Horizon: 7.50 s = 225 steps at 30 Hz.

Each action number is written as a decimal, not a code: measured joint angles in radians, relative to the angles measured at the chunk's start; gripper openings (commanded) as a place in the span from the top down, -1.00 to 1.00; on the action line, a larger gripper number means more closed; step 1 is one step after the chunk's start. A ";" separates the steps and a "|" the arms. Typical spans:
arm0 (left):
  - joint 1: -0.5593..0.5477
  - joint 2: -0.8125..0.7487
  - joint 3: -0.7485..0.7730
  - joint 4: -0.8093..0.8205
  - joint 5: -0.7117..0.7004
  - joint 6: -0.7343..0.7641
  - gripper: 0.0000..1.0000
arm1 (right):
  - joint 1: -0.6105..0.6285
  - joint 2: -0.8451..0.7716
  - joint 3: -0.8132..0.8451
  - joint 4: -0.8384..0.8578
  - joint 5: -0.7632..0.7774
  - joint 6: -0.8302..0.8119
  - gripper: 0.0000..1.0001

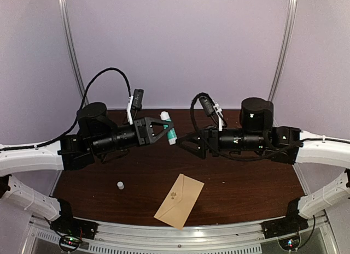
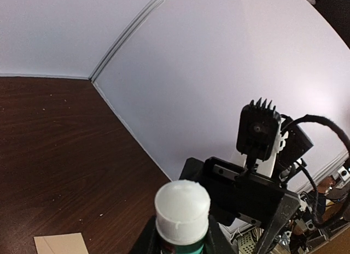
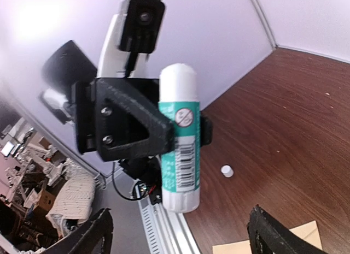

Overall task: Place the letter into the envelope and seal it
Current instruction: Screw the solid glue.

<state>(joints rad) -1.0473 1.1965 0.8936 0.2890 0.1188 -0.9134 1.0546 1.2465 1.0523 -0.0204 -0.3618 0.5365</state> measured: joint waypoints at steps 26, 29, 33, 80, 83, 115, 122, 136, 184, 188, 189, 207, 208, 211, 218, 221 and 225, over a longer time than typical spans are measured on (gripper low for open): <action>-0.004 0.028 0.012 0.329 0.417 0.040 0.99 | 0.041 0.010 -0.138 0.558 -0.342 0.193 0.00; -0.005 0.029 0.015 0.340 0.422 0.039 0.99 | 0.045 0.012 -0.138 0.595 -0.360 0.211 0.15; -0.009 0.029 0.018 0.348 0.426 0.040 0.99 | 0.045 0.023 -0.138 0.622 -0.375 0.232 0.35; 0.014 0.064 0.049 -0.239 -0.303 -0.066 1.00 | 0.113 0.427 0.444 -0.394 0.497 -0.030 0.76; 0.014 0.047 0.028 -0.212 -0.300 -0.071 1.00 | 0.113 0.414 0.428 -0.372 0.481 -0.035 0.45; -0.031 0.007 0.016 0.314 0.336 0.011 1.00 | 0.048 -0.027 -0.149 0.552 -0.325 0.250 0.05; -0.039 0.010 0.017 0.357 0.373 0.014 1.00 | 0.054 0.022 -0.149 0.691 -0.368 0.314 0.37; -0.042 0.005 0.019 0.359 0.371 0.034 1.00 | 0.056 0.045 -0.148 0.727 -0.388 0.349 0.98; -0.026 -0.015 0.036 -0.060 -0.044 0.005 1.00 | 0.091 0.011 0.195 -0.190 0.196 -0.133 -0.94; -0.026 -0.019 0.036 0.011 0.058 0.035 1.00 | 0.056 -0.051 0.071 -0.038 0.010 -0.090 -0.88; -0.026 -0.020 0.036 0.035 0.086 0.042 1.00 | 0.052 -0.055 0.054 -0.010 -0.026 -0.080 -0.84; -0.026 -0.013 0.035 0.278 0.336 0.060 1.00 | 0.045 -0.023 -0.075 0.469 -0.338 0.157 0.11; -0.026 -0.011 0.035 0.282 0.339 0.060 1.00 | 0.044 -0.016 -0.076 0.476 -0.343 0.167 0.15; -0.026 -0.008 0.035 0.287 0.346 0.059 1.00 | 0.044 0.000 -0.076 0.497 -0.350 0.185 0.27; -0.028 -0.007 0.035 0.306 0.360 0.056 1.00 | 0.044 0.007 -0.076 0.511 -0.352 0.200 0.73; -0.028 -0.007 0.035 0.309 0.359 0.056 1.00 | 0.043 0.007 -0.076 0.510 -0.351 0.205 0.84; -0.028 -0.007 0.035 0.299 0.349 0.057 1.00 | 0.043 0.005 -0.076 0.495 -0.331 0.192 0.92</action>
<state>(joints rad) -1.0752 1.1893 0.9291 0.5884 0.4679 -0.8562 1.0981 1.2510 0.9768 0.4744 -0.6926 0.7288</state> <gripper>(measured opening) 0.214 0.199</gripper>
